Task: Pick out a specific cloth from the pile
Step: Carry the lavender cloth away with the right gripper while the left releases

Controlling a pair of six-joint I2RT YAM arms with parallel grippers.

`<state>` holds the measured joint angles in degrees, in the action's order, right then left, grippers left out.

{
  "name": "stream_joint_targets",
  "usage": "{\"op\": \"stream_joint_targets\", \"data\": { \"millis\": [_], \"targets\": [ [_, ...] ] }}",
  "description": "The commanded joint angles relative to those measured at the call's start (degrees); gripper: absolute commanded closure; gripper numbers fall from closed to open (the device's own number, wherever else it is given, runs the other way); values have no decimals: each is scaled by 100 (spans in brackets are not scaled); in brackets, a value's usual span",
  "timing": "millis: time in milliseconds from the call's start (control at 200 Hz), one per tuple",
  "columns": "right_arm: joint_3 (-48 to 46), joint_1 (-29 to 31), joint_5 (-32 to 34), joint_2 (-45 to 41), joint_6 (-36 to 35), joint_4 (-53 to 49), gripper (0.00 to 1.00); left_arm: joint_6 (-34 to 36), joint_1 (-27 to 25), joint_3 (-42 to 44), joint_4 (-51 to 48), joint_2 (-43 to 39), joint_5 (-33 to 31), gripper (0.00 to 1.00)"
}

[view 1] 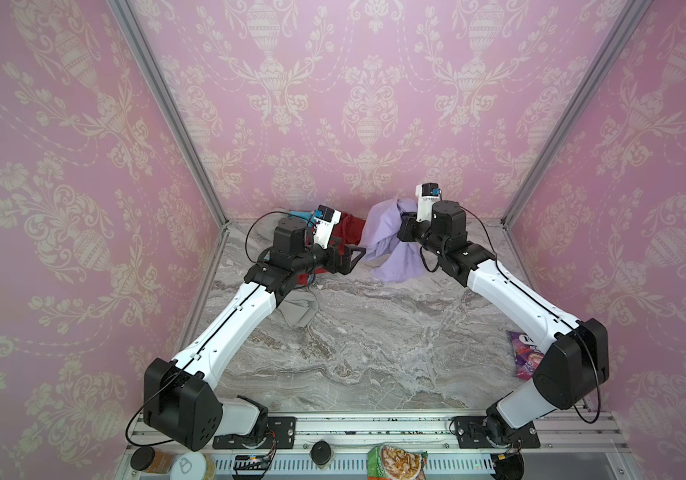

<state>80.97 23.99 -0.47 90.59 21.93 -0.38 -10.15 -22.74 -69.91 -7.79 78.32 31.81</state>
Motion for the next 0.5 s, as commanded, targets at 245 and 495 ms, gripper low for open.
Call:
{"op": "stream_joint_targets", "data": {
  "millis": [245, 495],
  "targets": [
    [449, -878, -7, -282, -290, -894, 100, 774, -298, 479, -33, -179, 67, 1],
    [826, -1623, 45, -30, -458, -1262, 100, 719, -371, 672, 172, -143, -31, 0]
  ]
}}
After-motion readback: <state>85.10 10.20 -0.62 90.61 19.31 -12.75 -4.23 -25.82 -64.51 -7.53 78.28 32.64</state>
